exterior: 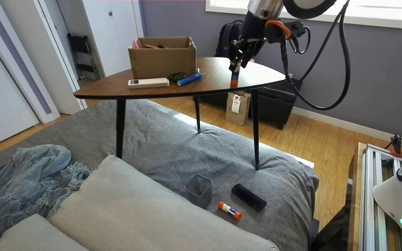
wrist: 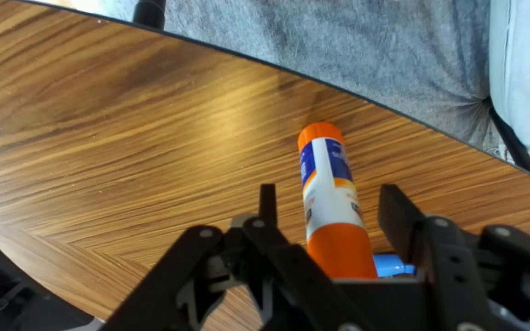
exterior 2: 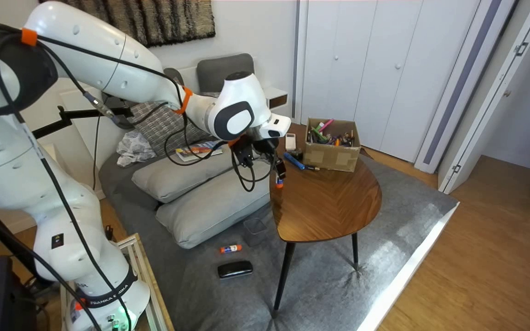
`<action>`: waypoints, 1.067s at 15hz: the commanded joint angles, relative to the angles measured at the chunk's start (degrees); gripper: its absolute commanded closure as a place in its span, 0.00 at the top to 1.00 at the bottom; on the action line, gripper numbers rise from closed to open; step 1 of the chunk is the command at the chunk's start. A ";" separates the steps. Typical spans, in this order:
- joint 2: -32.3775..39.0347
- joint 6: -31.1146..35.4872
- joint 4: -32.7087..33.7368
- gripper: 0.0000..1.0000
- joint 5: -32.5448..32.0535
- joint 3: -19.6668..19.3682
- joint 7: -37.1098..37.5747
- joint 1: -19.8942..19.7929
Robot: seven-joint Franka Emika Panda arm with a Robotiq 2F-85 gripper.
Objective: Remove the paper glue from the table and put it in the stationary holder
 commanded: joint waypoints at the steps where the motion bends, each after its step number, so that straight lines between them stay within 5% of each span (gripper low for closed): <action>1: 1.82 2.01 1.15 0.29 -2.16 0.41 3.59 -0.69; 5: 1.18 -1.04 1.43 0.07 -0.54 0.30 3.47 0.02; 11: -7.13 -12.04 -0.15 0.08 12.58 -0.19 -8.03 4.25; 16: -12.75 -17.53 -0.55 0.08 14.98 1.45 -12.27 7.58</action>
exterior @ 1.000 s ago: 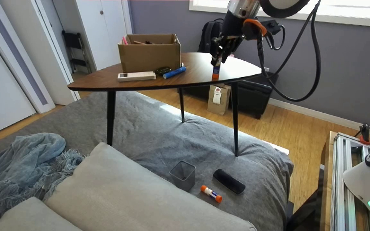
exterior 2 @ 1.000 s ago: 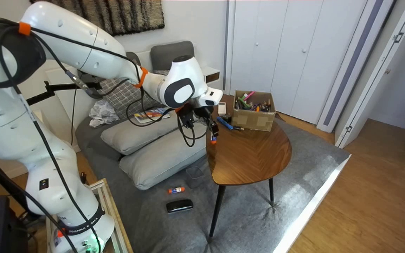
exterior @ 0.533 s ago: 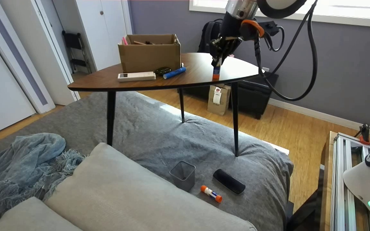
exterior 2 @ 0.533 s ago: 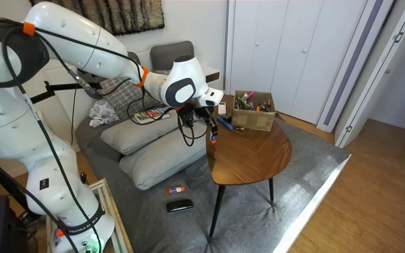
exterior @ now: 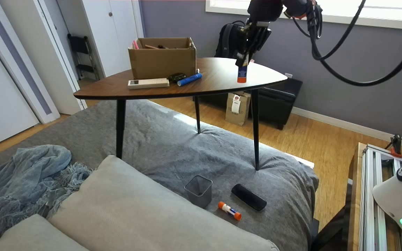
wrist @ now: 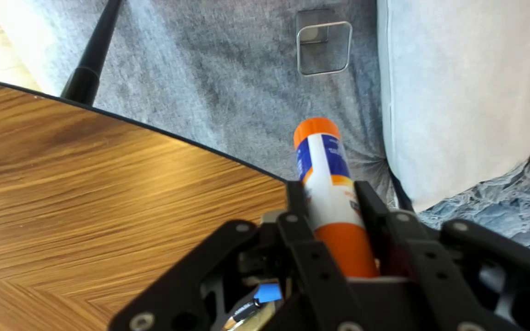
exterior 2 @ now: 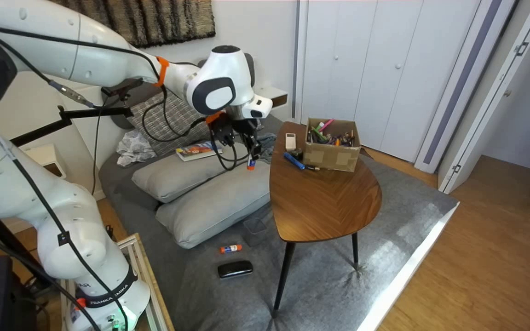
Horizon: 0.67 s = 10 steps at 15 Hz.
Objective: Remove the paper glue from the table and put it in the stationary holder
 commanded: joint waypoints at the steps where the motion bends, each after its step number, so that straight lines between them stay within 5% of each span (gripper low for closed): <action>1: -4.54 -3.54 -1.39 0.08 3.00 1.04 -4.10 2.43; 2: -2.09 -1.67 -0.21 0.31 0.72 1.27 -1.40 0.75; 8: -3.37 -2.92 -0.60 0.31 1.35 1.71 -2.64 1.81; 9: -3.37 -2.92 -0.60 0.08 1.36 1.71 -2.67 1.82; 10: -0.83 -2.57 0.62 0.08 0.39 2.36 -2.71 1.93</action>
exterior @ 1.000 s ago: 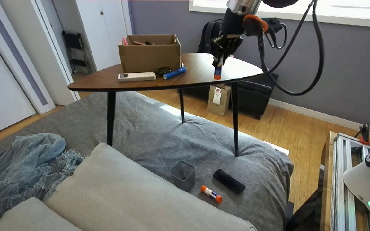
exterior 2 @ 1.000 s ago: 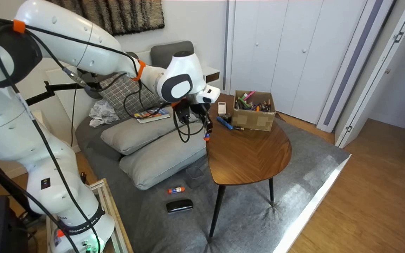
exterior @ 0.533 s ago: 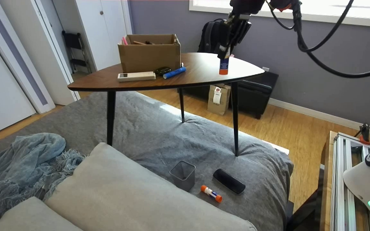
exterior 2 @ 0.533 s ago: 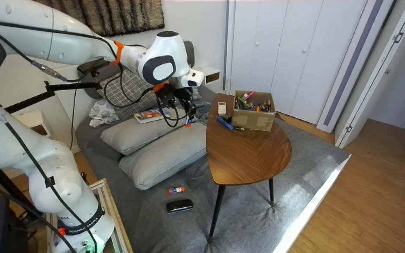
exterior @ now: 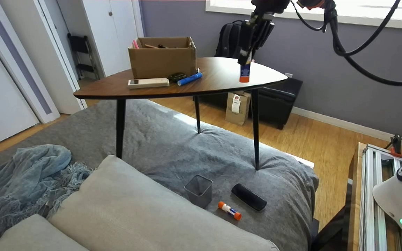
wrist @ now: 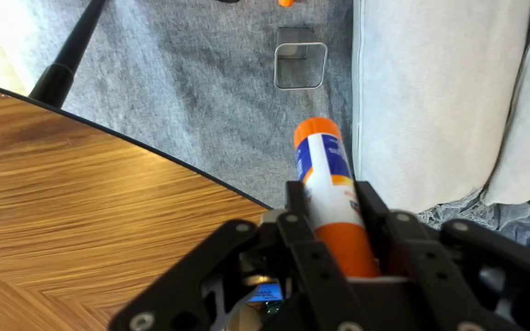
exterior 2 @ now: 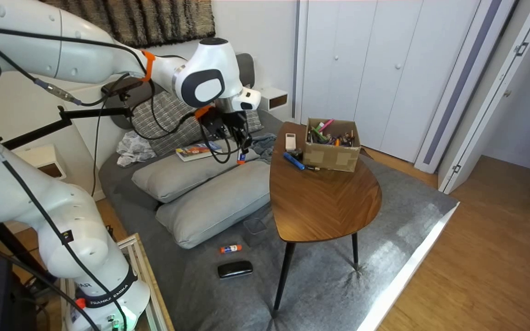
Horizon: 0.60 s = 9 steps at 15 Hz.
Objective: Remove the paper glue from the table and put it in the stationary holder
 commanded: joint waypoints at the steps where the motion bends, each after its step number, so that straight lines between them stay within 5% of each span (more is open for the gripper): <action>1: 6.48 0.78 2.77 0.08 -1.19 2.57 0.98 0.14; 6: 19.66 3.14 4.51 0.08 -5.69 9.04 8.67 2.59; 9: 27.32 6.00 5.58 0.08 -17.00 9.43 20.39 4.17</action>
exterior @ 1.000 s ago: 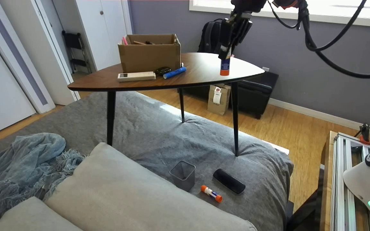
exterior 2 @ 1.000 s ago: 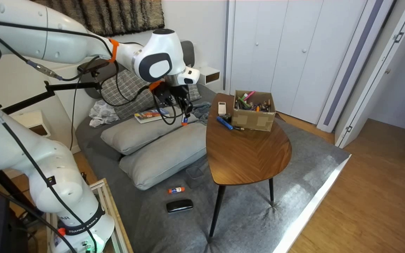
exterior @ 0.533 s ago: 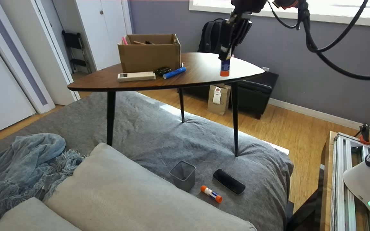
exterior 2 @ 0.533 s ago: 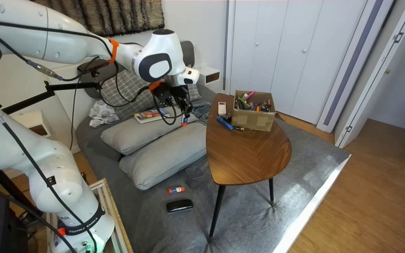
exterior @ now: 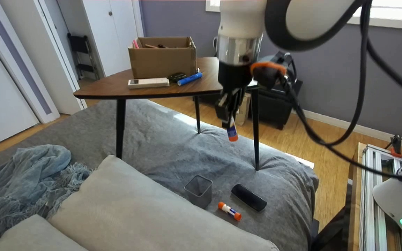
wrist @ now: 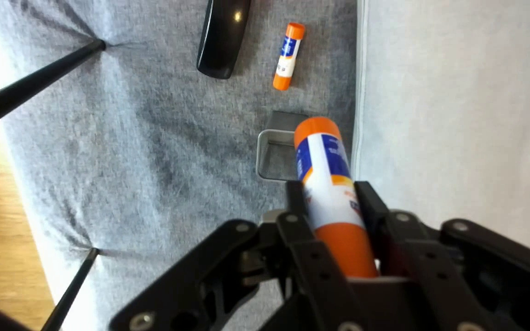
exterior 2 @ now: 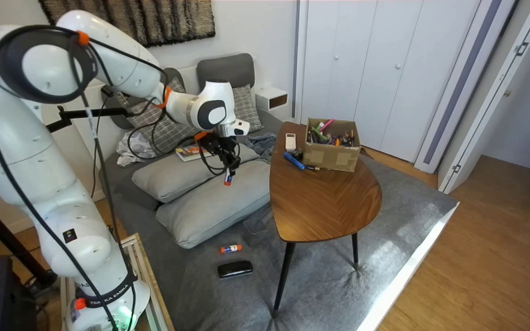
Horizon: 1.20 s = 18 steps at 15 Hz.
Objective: Remove the paper glue from the table and put it in the stationary holder
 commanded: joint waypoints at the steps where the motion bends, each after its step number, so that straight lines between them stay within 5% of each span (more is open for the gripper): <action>1: 9.99 4.10 3.03 0.08 -11.51 -1.08 12.42 2.15; 7: 22.86 20.60 3.66 0.08 -17.35 -8.21 18.74 6.87; 8: 18.92 16.43 2.11 0.31 -13.87 -7.70 15.21 6.73; 14: 22.99 20.61 3.36 0.31 -13.60 -9.66 15.05 8.19; 15: 25.04 21.25 5.33 0.08 -18.38 -13.27 20.42 11.46; 18: 30.34 21.98 8.84 0.08 -21.25 -18.81 28.31 16.89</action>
